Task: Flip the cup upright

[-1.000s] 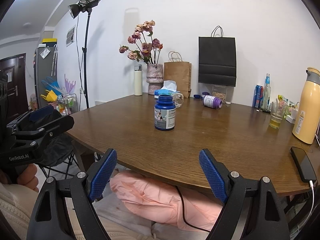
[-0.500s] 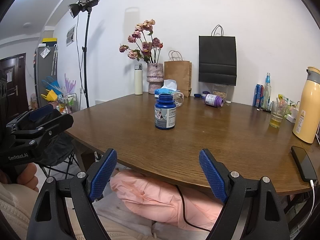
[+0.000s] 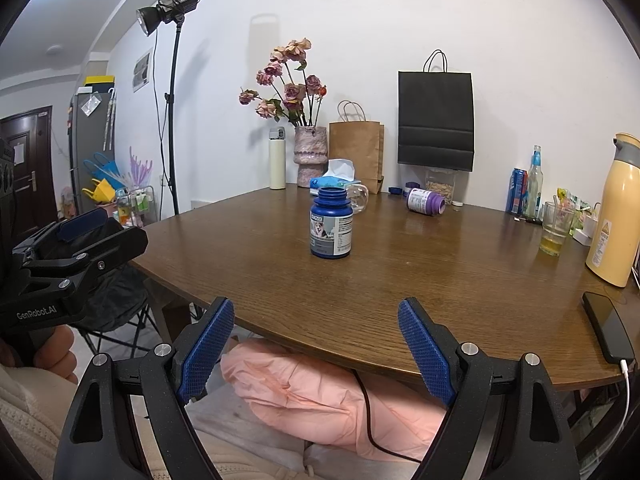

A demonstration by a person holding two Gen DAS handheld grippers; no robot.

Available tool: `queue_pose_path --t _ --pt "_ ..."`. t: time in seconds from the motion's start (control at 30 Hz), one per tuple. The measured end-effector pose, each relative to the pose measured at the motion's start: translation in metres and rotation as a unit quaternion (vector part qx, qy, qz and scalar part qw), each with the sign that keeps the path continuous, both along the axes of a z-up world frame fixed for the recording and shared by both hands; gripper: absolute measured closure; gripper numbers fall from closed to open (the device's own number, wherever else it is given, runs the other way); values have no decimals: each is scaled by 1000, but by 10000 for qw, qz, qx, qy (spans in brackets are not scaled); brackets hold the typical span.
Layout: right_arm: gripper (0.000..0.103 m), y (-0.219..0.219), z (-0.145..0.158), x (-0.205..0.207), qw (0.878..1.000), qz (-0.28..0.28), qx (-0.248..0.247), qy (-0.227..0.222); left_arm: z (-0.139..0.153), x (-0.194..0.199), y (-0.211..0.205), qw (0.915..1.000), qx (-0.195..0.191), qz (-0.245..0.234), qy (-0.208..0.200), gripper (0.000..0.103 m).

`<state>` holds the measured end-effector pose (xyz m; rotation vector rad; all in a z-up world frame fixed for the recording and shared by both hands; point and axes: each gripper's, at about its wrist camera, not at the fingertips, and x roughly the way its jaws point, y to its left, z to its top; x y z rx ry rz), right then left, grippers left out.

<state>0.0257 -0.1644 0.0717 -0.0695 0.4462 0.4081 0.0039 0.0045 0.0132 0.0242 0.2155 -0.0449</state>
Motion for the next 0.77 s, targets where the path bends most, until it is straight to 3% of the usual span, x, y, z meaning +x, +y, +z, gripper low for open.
queue_pose_path --t 0.77 --pt "15 -1 -2 2 10000 -15 -39 28 4 1 4 10000 1 1 -25 0"
